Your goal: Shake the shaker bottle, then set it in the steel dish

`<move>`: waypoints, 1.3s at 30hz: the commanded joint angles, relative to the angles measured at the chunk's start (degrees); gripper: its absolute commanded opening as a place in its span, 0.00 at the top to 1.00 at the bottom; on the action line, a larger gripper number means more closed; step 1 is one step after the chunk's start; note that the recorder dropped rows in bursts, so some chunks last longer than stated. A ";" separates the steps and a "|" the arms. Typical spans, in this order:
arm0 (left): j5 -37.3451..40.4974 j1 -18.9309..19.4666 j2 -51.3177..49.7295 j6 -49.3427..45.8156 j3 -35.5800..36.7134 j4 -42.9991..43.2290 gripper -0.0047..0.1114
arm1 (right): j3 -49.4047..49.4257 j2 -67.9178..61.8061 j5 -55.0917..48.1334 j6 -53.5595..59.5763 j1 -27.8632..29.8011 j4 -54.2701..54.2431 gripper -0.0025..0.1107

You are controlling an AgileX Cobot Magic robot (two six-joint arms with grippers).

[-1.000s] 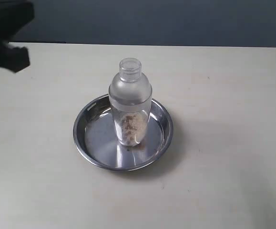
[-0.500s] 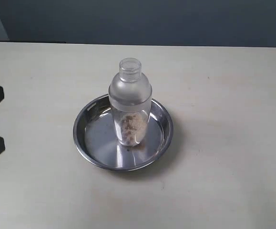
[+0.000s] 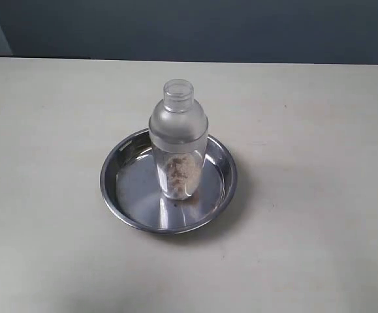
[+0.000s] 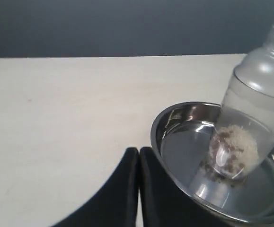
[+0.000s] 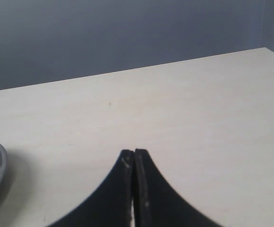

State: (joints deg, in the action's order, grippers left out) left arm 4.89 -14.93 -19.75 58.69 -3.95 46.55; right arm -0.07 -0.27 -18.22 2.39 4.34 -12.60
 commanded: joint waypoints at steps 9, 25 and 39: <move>12.40 0.03 14.13 -30.72 3.78 -26.64 0.95 | 0.07 0.27 0.59 0.11 0.18 0.03 0.99; 8.78 1.59 19.75 -62.58 3.95 -45.72 0.95 | 0.07 0.27 0.59 0.11 0.18 0.03 0.99; 7.52 12.50 19.75 -58.69 3.95 -47.99 0.95 | 0.07 0.27 0.59 0.11 0.18 0.03 0.99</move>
State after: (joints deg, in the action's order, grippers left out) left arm 14.41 -2.90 -0.30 0.00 -0.27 -0.69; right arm -0.07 -0.27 -18.22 2.39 4.34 -12.60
